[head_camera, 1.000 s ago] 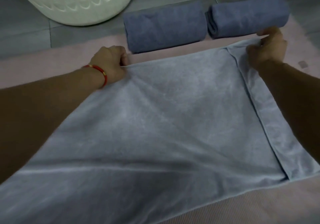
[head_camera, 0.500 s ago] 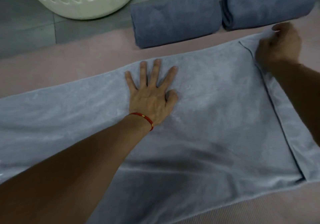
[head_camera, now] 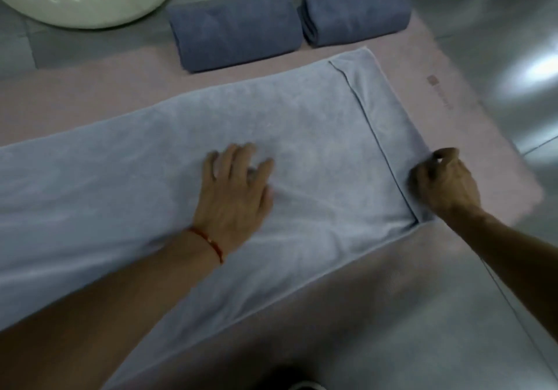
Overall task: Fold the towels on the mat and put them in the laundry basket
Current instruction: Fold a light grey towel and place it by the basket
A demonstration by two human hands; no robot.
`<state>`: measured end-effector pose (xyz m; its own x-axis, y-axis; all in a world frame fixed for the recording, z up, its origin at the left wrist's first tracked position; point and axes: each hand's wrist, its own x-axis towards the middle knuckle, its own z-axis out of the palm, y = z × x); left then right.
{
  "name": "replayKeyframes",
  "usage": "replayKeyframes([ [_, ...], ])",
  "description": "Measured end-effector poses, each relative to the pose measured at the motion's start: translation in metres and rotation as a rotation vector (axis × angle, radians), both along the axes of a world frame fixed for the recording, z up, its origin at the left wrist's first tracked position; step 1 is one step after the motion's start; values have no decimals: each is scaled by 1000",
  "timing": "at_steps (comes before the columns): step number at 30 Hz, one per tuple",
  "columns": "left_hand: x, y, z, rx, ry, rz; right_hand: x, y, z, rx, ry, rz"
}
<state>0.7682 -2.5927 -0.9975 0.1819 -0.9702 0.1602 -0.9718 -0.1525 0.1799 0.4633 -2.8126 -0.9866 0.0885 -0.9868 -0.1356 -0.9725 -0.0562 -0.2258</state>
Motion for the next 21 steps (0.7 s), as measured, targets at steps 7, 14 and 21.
replayKeyframes([
  [7,-72,109,-8,183,47,-239,-38,20,8,-17,18,-187],
  [14,-83,109,11,252,-72,-450,20,34,16,-14,366,173],
  [21,-94,112,18,345,-44,-520,111,151,20,55,61,1125],
])
